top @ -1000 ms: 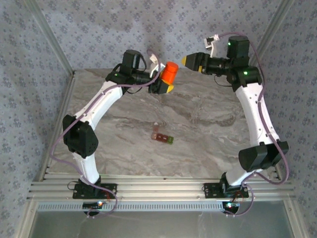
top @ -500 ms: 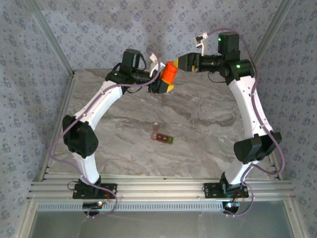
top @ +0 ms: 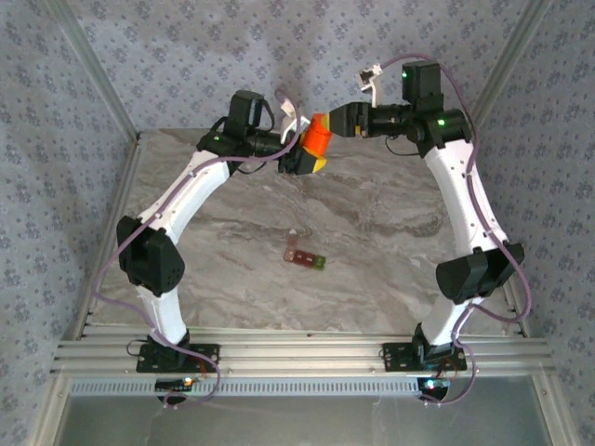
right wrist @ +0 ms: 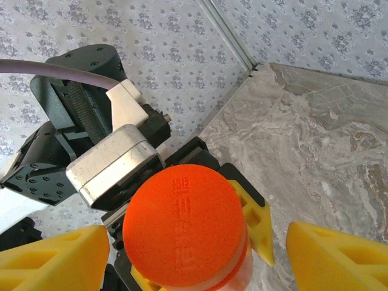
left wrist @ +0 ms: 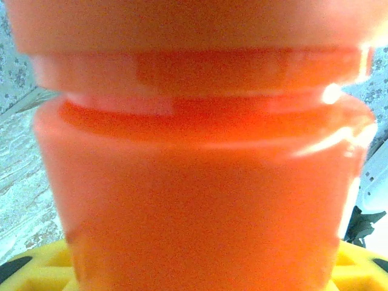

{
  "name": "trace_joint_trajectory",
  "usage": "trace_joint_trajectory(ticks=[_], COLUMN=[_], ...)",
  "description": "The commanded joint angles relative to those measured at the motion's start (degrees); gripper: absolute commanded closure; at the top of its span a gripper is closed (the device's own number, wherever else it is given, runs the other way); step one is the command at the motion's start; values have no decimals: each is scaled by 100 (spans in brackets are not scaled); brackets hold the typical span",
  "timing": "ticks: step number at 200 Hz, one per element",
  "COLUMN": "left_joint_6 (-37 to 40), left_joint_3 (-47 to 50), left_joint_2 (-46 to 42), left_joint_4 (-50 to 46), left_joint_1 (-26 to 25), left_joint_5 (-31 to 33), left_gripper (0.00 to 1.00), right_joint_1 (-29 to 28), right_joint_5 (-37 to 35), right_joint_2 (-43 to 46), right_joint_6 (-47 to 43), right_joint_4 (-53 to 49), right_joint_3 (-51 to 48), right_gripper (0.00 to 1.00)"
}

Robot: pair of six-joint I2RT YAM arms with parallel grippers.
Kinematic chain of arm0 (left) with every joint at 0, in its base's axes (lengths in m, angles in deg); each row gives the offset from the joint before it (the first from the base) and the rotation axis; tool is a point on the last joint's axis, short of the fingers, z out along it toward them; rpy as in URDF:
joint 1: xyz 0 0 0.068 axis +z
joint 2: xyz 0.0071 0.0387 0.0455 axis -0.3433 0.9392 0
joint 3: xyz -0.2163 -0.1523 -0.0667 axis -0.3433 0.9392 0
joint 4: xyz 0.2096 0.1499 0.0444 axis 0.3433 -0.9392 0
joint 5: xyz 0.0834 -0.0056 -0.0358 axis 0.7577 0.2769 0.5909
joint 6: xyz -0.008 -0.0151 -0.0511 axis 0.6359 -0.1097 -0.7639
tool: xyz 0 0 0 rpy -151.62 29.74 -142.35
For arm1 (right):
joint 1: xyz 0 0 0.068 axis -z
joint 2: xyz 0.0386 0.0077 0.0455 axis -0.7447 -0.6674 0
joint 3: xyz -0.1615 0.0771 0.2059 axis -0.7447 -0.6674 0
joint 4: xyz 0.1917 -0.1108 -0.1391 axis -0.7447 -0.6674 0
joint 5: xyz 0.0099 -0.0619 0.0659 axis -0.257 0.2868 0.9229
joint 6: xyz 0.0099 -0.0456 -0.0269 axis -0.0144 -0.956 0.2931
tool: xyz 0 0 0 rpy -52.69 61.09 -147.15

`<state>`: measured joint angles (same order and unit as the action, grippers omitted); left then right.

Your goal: Sort the pills into containers

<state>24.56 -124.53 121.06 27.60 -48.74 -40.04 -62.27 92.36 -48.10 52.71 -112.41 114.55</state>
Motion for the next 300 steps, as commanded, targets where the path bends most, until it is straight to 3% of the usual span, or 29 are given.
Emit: trace_joint_trajectory(ticks=[1, 34, 86, 113, 169, 195, 219, 256, 300], left_joint_6=[116, 128, 126, 93, -55, -86, -76, -58, -49], left_joint_3=[-206, -194, -215, -240, -212, -211, -195, -167, -176], left_joint_2=[-29, -19, -6, 11, 20, 20, -5, -33, -60], left_joint_4=[14, -13, -3, 44, 305, 332, 291, 234, 210], left_joint_1=[-41, -41, -41, -40, -37, -35, -41, -29, -28], left_joint_5=[-217, -218, -221, -202, -63, -49, -35, -52, -135], left_gripper=[100, 100, 100, 100, 100, 100, 100, 100, 100], right_joint_1=[-70, -149, -185, -276, -1024, -1240, -1019, -320, 497], right_joint_5=[116, 133, 48, -404, -2358, -2581, -2292, -779, 886], right_joint_2=[-154, -279, -329, -261, 455, 813, 954, 1175, 1298], right_joint_6=[-97, -83, -175, -46, 1683, 2172, 2164, 2005, 1971], right_joint_4=[-123, -183, -421, -657, -10, 679, 999, 1831, 2675], right_joint_3=[284, 427, 464, 383, -950, -1583, -1701, -1766, -2038], right_gripper=[23, 28, 51, 57, 54, 52, 46, 21, 17])
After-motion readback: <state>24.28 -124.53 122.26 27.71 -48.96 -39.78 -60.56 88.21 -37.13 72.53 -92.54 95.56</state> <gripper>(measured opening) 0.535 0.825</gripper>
